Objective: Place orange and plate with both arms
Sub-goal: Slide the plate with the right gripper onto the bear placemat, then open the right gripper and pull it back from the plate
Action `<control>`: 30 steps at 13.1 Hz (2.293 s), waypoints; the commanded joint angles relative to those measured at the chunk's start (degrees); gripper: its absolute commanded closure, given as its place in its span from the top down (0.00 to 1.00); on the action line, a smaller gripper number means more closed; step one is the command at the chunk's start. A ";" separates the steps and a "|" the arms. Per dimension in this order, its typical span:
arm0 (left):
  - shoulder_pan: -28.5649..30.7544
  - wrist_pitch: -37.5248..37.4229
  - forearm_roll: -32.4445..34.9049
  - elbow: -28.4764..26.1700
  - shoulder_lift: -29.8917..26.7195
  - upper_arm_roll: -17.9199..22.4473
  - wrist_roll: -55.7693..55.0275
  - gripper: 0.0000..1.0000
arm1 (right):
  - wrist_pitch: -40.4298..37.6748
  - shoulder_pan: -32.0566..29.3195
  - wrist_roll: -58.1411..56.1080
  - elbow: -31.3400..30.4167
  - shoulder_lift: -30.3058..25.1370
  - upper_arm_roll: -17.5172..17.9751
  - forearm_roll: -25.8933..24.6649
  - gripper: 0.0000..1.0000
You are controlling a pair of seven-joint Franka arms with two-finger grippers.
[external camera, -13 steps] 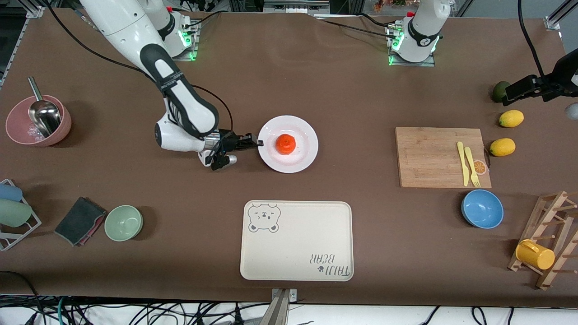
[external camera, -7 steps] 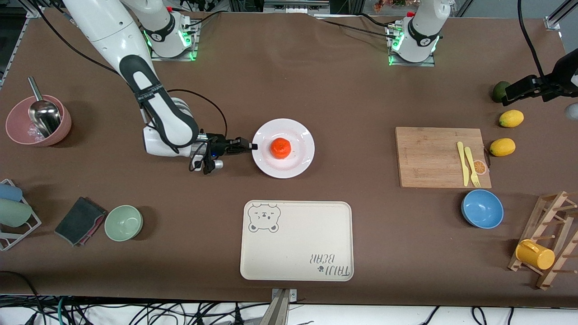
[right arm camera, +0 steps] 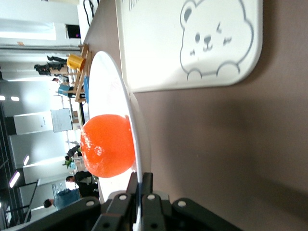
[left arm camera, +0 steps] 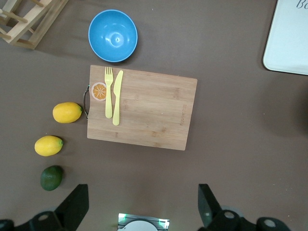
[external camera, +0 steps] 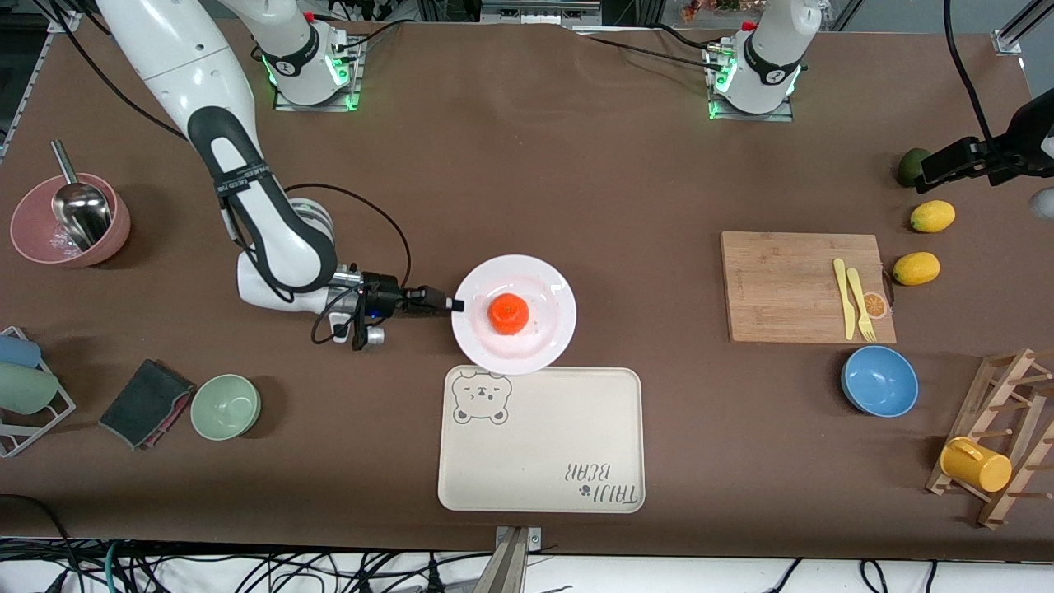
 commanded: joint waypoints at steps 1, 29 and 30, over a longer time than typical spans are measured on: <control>0.00 0.22 -0.42 -0.38 -0.47 0.06 0.34 1.00 | 1.96 -0.21 3.27 9.55 7.38 0.57 0.53 0.00; 0.71 1.10 -1.83 -1.08 -0.65 -0.21 0.43 1.00 | -3.42 1.82 8.99 25.58 12.34 -7.75 -14.30 1.00; 0.71 1.10 -1.83 -1.08 -0.65 -0.21 0.34 1.00 | -9.48 1.91 10.13 25.57 10.84 -10.47 -17.45 1.00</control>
